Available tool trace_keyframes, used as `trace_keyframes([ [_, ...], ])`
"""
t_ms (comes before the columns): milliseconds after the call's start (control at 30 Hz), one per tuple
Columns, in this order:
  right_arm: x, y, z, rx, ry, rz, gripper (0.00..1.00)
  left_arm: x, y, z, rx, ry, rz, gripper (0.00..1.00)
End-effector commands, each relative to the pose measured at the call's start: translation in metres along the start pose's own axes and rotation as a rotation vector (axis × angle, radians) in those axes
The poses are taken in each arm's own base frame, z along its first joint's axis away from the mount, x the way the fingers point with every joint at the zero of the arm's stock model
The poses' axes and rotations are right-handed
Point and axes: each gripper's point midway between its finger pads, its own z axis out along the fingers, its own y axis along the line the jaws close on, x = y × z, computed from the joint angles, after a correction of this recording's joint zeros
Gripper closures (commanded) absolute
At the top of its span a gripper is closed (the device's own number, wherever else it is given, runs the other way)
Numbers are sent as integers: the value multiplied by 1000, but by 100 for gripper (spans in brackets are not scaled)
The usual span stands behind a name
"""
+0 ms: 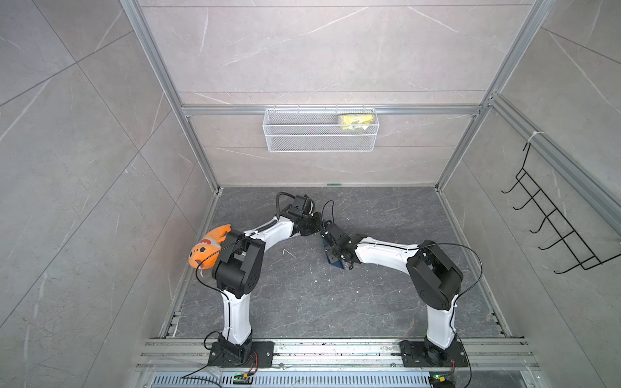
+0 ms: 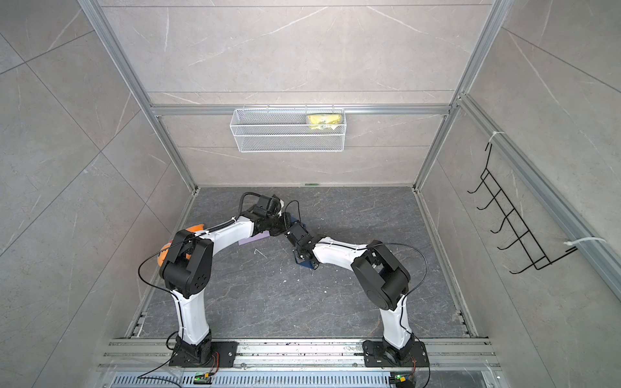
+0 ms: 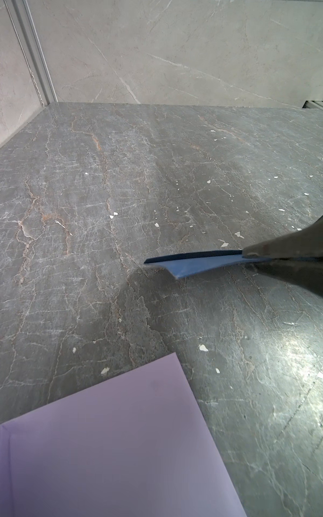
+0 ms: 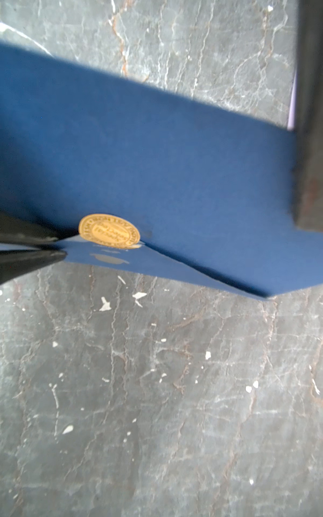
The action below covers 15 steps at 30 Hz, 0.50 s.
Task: Open the envelope
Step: Open the envelope flap on the envelope.
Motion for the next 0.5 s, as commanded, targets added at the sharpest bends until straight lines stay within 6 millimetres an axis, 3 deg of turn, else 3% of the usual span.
trace_keyframes([
  [0,-12,-7,-2,50,-31,31,94,0,-14,-5,36,19,16,100],
  [467,-6,-16,-4,40,-23,89,97,6,-17,-4,64,38,78,100],
])
